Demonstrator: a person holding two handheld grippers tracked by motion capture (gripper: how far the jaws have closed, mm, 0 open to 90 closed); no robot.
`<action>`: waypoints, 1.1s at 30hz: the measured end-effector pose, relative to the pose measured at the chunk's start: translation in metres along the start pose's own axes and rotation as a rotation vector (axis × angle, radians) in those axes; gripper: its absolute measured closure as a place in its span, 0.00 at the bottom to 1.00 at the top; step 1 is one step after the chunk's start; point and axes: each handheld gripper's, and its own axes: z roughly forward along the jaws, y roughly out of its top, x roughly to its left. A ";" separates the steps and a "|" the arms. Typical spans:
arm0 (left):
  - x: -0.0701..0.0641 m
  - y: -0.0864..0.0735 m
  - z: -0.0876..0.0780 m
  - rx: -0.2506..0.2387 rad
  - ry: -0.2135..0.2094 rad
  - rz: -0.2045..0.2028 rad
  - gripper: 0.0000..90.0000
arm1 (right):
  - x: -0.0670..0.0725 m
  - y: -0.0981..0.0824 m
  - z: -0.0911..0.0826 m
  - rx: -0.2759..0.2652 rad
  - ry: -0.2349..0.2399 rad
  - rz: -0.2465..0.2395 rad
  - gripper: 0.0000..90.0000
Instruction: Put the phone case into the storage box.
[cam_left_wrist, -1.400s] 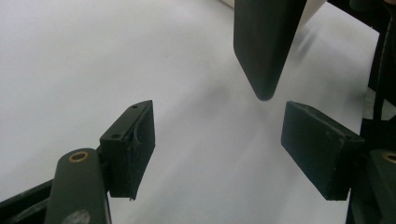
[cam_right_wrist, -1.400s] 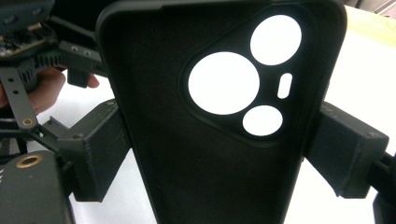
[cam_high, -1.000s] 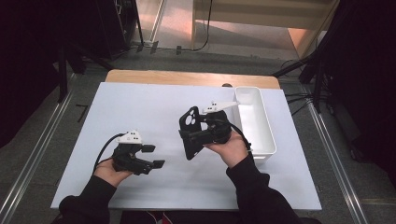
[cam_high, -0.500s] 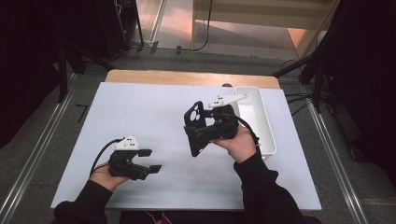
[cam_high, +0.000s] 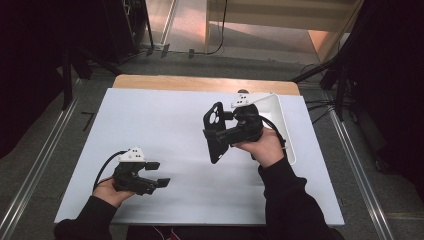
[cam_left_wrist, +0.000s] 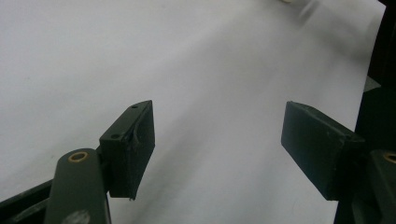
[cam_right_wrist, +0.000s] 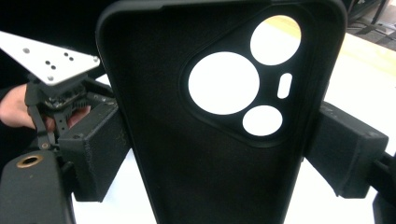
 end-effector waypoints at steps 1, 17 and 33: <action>0.000 0.000 0.000 0.002 -0.004 -0.003 0.29 | -0.001 0.000 -0.002 -0.002 0.003 0.008 0.13; 0.001 0.000 -0.002 0.001 -0.007 0.007 0.29 | -0.015 0.004 -0.037 -0.034 -0.033 0.021 0.13; 0.002 0.001 -0.002 -0.004 -0.008 0.008 0.29 | -0.030 0.000 -0.073 -0.098 -0.118 0.052 0.13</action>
